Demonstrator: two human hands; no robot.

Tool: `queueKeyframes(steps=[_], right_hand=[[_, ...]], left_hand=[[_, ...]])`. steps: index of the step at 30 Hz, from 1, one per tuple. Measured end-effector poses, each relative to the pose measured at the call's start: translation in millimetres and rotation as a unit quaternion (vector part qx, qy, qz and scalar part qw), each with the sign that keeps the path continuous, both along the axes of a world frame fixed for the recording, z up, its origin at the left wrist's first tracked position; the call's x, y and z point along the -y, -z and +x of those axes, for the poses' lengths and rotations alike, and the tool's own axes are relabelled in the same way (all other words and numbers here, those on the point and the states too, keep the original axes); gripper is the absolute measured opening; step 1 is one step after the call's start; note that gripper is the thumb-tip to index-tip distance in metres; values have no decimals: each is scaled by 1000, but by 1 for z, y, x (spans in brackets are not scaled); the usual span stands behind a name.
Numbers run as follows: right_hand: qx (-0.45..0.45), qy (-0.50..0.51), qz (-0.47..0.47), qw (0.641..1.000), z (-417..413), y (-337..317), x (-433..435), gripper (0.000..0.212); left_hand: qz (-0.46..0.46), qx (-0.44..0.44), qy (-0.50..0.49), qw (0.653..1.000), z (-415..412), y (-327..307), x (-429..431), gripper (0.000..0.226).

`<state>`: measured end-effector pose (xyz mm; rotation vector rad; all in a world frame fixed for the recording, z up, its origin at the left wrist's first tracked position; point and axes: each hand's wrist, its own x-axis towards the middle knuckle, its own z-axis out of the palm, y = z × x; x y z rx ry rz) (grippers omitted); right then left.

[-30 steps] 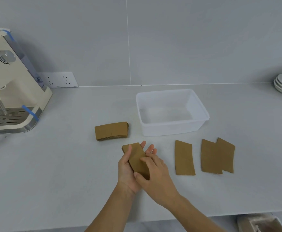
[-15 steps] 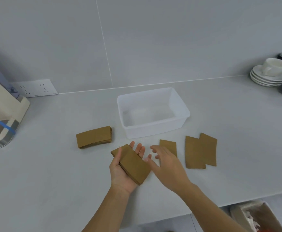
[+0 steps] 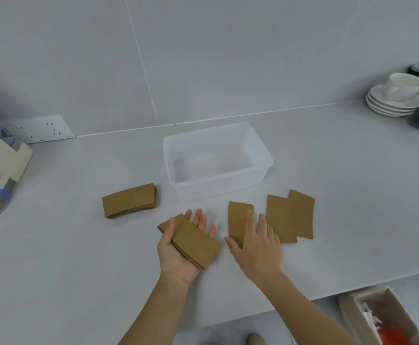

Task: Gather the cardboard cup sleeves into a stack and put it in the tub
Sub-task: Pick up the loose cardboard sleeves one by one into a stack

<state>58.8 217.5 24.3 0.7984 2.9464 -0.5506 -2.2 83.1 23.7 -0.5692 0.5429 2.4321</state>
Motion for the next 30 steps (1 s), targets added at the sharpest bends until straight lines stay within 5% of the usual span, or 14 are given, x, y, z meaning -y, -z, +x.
queueKeyframes(steps=[11,16,22,30], right_hand=[[-6,-46,61,997,5,5,7,43],[-30,-46,-72,996,0,-12,-3,27],[-72,-16,-279,957,-5,-50,-15,30],[-159,-157,-245,944,8,-52,-3,41]], left_hand=[[-7,10,-4,1000,4,0,-4,49],[-5,8,-4,1000,4,-1,-9,48],[-10,11,5,1000,3,-6,-17,51],[-28,-37,78,996,7,-11,-31,56]])
